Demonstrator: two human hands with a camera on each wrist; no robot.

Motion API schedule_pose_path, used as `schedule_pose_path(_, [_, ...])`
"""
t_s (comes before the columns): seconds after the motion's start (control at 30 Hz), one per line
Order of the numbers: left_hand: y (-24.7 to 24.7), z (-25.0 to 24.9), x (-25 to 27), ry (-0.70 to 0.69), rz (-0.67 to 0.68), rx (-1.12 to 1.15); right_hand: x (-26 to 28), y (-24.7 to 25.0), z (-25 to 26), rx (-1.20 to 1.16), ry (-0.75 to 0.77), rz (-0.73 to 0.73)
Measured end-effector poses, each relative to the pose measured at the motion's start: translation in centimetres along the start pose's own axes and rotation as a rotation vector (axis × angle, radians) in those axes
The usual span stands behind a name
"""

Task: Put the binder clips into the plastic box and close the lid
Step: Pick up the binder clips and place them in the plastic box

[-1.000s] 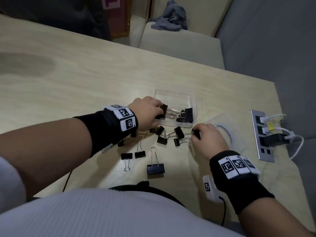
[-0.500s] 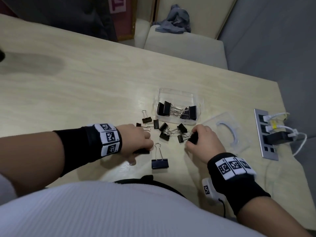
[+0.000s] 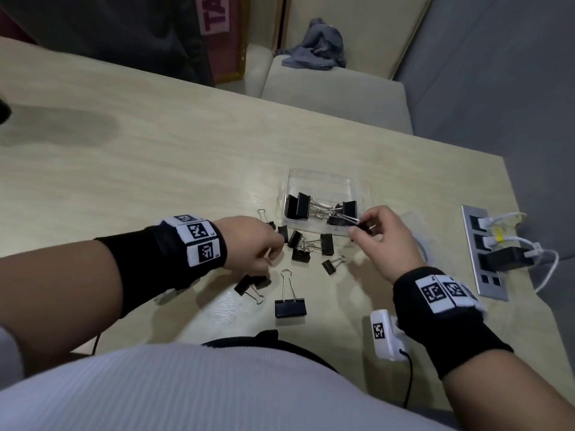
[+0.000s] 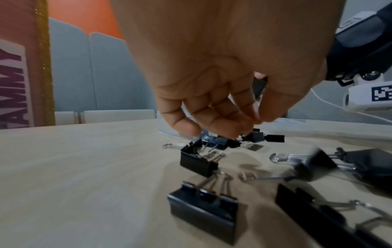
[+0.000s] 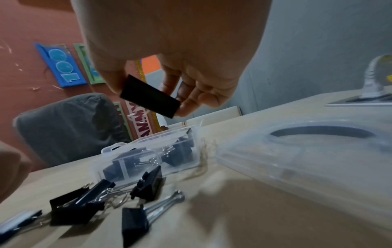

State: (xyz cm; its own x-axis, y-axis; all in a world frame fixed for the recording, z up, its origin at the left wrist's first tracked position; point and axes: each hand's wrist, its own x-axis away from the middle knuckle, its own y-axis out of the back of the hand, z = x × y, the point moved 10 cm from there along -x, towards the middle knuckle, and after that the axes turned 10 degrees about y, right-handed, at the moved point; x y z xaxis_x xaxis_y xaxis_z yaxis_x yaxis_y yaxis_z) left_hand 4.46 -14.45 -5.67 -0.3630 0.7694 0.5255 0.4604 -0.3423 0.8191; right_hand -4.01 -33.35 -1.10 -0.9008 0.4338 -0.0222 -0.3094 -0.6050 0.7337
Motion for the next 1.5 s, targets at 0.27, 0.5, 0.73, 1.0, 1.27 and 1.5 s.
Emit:
schedule_pose_path(0.27, [-2.7,0.5,-0.2,0.010,0.106,-0.171,-4.2,-3.1,1.9,0.280,0.075,0.129])
schedule_pose_path(0.5, [-3.5,-0.2,0.2,-0.014,0.054,-0.226,-2.4,-5.6,3.9,0.310,0.213,0.249])
schedule_pose_path(0.73, [-1.9,1.0,-0.4,0.060,0.017,-0.150,5.6,-11.8,4.9,0.347,0.297,0.818])
schedule_pose_path(1.0, [-0.7,1.9,-0.7,0.101,0.040,-0.220,7.8,-14.1,4.7,0.421,0.387,0.845])
schedule_pose_path(1.27, [2.4,0.9,-0.6,0.001,-0.174,0.065,4.9,-10.0,5.0,0.236,0.342,0.644])
schedule_pose_path(1.5, [5.0,0.0,-1.1,0.018,-0.261,0.407,1.7,-6.5,6.6,0.145,0.466,0.332])
